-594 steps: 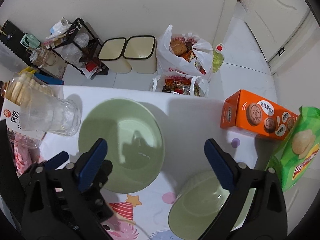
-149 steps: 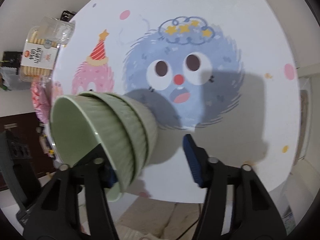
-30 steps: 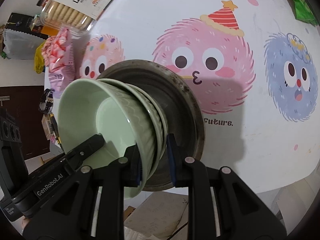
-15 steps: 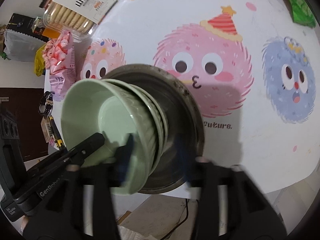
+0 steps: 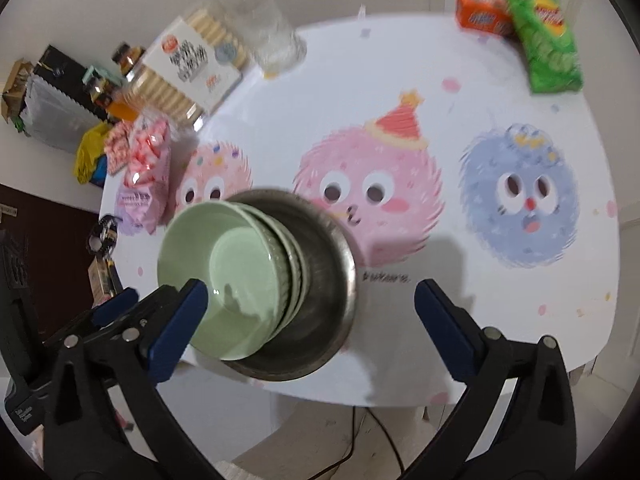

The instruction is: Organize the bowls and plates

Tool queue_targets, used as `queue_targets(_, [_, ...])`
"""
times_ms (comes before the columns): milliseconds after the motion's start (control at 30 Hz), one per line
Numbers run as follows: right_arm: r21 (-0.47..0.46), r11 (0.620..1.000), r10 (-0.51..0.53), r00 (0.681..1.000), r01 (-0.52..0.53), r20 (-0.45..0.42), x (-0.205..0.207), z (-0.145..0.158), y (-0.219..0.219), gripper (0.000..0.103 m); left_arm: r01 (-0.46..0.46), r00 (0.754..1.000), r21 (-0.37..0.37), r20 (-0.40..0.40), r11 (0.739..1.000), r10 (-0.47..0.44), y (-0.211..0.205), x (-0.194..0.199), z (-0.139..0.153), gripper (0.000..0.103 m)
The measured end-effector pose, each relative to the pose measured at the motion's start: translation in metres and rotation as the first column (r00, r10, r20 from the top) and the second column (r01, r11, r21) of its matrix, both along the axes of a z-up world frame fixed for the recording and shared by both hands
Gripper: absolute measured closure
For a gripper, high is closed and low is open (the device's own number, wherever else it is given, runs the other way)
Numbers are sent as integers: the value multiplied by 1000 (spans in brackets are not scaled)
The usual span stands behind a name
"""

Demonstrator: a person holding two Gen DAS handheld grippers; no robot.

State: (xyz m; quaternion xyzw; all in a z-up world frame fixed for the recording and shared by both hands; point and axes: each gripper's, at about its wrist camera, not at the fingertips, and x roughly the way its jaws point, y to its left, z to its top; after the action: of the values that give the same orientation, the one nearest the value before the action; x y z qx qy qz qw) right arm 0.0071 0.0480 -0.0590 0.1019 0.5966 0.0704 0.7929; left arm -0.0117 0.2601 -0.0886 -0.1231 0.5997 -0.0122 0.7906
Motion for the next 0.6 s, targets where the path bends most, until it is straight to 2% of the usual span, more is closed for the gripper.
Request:
queue_targets(33, [-23, 1000, 11, 999, -10, 39, -5, 6, 0, 0, -4, 1000, 7, 5, 1000, 4, 1, -2, 2, 13])
queue_targets(100, [-51, 998, 24, 996, -19, 88, -14, 14, -1, 0, -10, 1000, 12, 17, 1000, 10, 2, -8, 5, 2])
queue_targets(133, [-62, 998, 32, 993, -25, 114, -20, 19, -1, 0, -9, 1000, 1, 24, 1000, 9, 3, -12, 7, 0])
queue_targets(267, [-120, 992, 60, 973, -34, 221, -44, 34, -6, 0, -15, 999, -28, 49, 999, 17, 7, -26, 14, 0])
queue_targets(333, [-181, 983, 75, 960, -25, 270, -56, 40, -5, 0, 0, 997, -41, 74, 999, 3, 5, -35, 18, 0])
queue_targets(467, [-258, 966, 81, 939, 9, 334, -73, 47, -7, 0, 25, 994, 9, 110, 1000, -26, -5, -53, 26, 0])
queue_targets(533, [-255, 967, 83, 940, 4, 332, -78, 46, -8, 0, 21, 992, 20, 121, 1000, -23, -9, -58, 28, 0])
queue_targets(600, [-194, 981, 83, 945, -21, 318, -79, 42, -11, 0, 22, 992, 30, 124, 999, -25, -13, -60, 30, 0])
